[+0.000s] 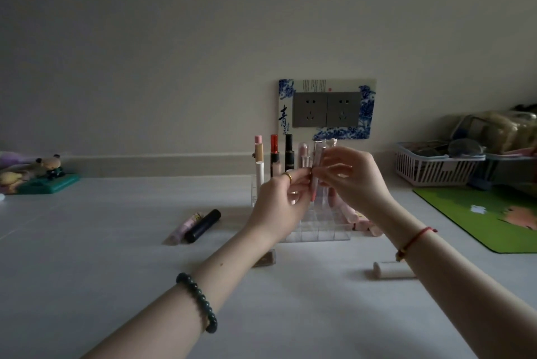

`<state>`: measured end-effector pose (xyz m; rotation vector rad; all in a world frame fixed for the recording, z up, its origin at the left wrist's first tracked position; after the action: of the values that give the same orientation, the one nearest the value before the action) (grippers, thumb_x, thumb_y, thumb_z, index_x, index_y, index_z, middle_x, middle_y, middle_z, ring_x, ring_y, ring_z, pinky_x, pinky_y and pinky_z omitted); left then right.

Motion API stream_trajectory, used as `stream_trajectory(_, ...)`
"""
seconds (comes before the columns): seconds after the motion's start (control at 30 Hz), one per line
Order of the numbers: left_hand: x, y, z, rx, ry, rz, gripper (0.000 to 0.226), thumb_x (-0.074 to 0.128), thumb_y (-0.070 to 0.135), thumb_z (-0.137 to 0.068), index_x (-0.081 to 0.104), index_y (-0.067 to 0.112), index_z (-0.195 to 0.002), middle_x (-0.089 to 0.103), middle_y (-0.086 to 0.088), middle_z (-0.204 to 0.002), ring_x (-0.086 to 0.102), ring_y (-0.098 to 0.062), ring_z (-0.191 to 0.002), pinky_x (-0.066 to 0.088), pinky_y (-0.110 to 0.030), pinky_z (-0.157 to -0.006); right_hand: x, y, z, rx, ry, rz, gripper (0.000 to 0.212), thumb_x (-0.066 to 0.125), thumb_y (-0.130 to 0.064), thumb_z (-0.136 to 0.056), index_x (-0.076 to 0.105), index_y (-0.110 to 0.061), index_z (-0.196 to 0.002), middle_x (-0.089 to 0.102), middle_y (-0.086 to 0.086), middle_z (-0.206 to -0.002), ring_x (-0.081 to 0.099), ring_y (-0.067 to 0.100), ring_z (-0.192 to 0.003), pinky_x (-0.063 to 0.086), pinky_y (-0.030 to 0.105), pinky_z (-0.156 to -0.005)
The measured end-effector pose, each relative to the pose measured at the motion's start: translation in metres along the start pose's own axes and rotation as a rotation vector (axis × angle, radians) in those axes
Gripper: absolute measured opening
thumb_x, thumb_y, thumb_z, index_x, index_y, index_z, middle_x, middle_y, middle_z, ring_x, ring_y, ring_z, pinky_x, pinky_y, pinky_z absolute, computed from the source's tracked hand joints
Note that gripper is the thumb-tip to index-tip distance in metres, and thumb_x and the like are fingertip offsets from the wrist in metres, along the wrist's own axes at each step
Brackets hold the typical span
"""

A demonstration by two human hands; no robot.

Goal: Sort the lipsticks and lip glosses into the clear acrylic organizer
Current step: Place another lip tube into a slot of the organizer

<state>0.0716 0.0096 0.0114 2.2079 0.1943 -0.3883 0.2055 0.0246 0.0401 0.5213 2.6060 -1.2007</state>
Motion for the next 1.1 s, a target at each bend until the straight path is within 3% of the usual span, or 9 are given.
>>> stream_trajectory(0.17,0.014,-0.022,0.005,-0.101,-0.007,0.004,0.039,0.054,0.005,-0.086,0.052,0.014,-0.124,0.060,0.007,-0.108,0.058,-0.006,-0.102,0.045,-0.019,-0.091,0.014,0.024,0.000,0.039,0.044,0.036,0.024,0.071,-0.004,-0.070,0.065,-0.010,-0.092,0.062,-0.008,-0.073,0.061,0.001,-0.068,0.051,0.009,-0.064)
stream_trajectory(0.33,0.019,-0.037,0.007,-0.133,0.012,-0.006,0.040,0.057,0.006,-0.084,0.053,0.017,-0.122,0.061,0.007,-0.106,0.060,-0.013,-0.106,0.046,-0.027,-0.095,0.023,0.037,0.002,0.087,0.040,0.061,0.027,0.071,-0.005,-0.071,0.064,-0.008,-0.097,0.062,-0.005,-0.073,0.062,0.009,-0.068,0.053,0.021,-0.068)
stream_trajectory(0.47,0.021,-0.045,0.009,-0.147,0.006,-0.014,0.040,0.057,0.006,-0.084,0.053,0.021,-0.120,0.061,0.010,-0.101,0.060,-0.010,-0.101,0.046,-0.022,-0.091,0.027,0.042,0.004,0.099,0.023,0.103,0.028,0.071,-0.006,-0.071,0.065,-0.009,-0.098,0.063,-0.002,-0.076,0.062,0.010,-0.067,0.052,0.021,-0.069)
stream_trajectory(0.6,0.021,-0.045,0.013,-0.156,0.004,-0.007,0.045,0.057,0.001,-0.083,0.049,0.036,-0.110,0.055,0.023,-0.095,0.056,0.002,-0.094,0.042,-0.005,-0.083,0.031,0.046,0.008,0.115,0.014,0.129,0.026,0.072,-0.006,-0.070,0.066,-0.012,-0.094,0.061,-0.006,-0.072,0.058,0.002,-0.062,0.046,0.010,-0.063)
stream_trajectory(0.73,0.021,-0.046,0.012,-0.163,-0.005,-0.002,0.044,0.057,0.001,-0.084,0.047,0.009,-0.127,0.053,0.017,-0.104,0.054,-0.001,-0.099,0.039,0.000,-0.081,0.032,0.048,0.010,0.109,0.004,0.126,0.026,0.072,-0.006,-0.069,0.066,-0.014,-0.093,0.062,-0.008,-0.072,0.059,-0.001,-0.063,0.046,0.008,-0.063)
stream_trajectory(0.93,0.020,-0.044,0.013,-0.181,-0.002,0.014,0.047,0.055,0.000,-0.085,0.043,0.003,-0.130,0.051,0.006,-0.111,0.052,-0.004,-0.104,0.038,0.002,-0.079,0.033,0.050,0.010,0.121,-0.009,0.100,0.031,0.073,-0.003,-0.067,0.066,-0.015,-0.094,0.062,-0.010,-0.071,0.058,-0.007,-0.063,0.044,0.000,-0.059)
stream_trajectory(1.1,0.018,-0.041,0.013,-0.171,-0.002,0.039,0.039,0.053,0.000,-0.086,0.049,0.002,-0.124,0.053,0.019,-0.097,0.054,0.009,-0.088,0.038,0.004,-0.073,0.032,0.050,0.010,0.111,-0.013,0.102,0.031,0.073,-0.002,-0.067,0.067,-0.014,-0.095,0.063,-0.009,-0.071,0.057,-0.011,-0.061,0.045,-0.001,-0.061)
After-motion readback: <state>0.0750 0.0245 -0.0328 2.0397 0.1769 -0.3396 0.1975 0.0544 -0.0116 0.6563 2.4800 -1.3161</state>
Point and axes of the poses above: each hand's wrist, its own z-axis away from the middle knuckle, its own x-axis out of the palm, y = z × x, the point moved 3 cm from there along -z, towards the middle knuckle
